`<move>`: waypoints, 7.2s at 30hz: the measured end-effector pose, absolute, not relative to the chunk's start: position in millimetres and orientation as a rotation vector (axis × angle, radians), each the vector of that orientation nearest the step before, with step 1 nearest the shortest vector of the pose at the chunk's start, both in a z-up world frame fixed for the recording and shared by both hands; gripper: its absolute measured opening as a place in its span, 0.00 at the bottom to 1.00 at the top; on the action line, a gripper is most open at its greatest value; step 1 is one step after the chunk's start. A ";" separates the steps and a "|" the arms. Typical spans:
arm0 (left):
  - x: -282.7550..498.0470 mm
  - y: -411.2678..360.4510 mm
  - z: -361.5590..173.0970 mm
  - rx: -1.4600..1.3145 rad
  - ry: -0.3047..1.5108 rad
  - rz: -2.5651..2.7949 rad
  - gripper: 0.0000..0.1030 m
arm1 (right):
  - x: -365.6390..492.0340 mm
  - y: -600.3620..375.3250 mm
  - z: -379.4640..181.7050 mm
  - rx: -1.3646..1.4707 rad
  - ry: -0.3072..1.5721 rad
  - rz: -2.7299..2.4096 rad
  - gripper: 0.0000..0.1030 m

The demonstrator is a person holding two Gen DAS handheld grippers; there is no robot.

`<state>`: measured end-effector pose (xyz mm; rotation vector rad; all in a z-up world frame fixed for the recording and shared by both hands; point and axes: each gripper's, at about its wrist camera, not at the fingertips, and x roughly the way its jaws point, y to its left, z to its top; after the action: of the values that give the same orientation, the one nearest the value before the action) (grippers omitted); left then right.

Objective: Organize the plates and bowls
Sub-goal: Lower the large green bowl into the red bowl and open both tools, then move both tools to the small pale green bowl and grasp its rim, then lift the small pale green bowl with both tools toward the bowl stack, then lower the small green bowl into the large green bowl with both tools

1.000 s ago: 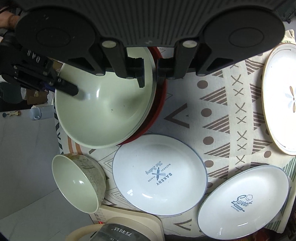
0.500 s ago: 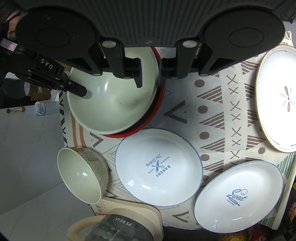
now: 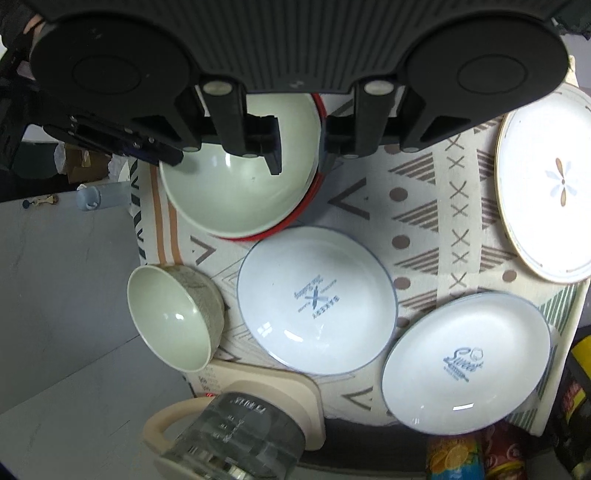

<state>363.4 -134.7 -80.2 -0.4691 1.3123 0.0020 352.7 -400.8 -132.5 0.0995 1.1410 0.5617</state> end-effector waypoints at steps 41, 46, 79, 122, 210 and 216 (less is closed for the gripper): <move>490.3 -211.2 -107.0 -0.443 1.195 0.062 0.55 | 433.6 -468.2 -131.2 0.274 1.002 0.338 0.52; 503.8 -214.7 -119.2 -0.462 1.208 0.075 0.55 | 445.5 -472.3 -138.7 0.288 1.004 0.328 0.52; 548.3 -225.4 -168.0 -0.468 1.246 0.228 0.35 | 504.1 -454.3 -198.1 0.476 1.140 0.270 0.21; 463.2 -180.8 -49.9 -0.526 1.094 -0.067 0.08 | 423.8 -462.3 -107.3 0.532 1.032 0.421 0.19; 336.8 -131.2 -94.0 -0.530 1.226 0.050 0.06 | 323.2 -424.3 -131.5 0.264 1.179 0.554 0.18; 332.6 -120.0 -99.4 -0.560 1.244 0.062 0.07 | 322.8 -423.3 -128.7 0.254 1.191 0.526 0.22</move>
<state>332.6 -120.0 -99.4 -0.5603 1.2436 0.0615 322.8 -423.3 -128.7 0.2537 1.1911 0.5262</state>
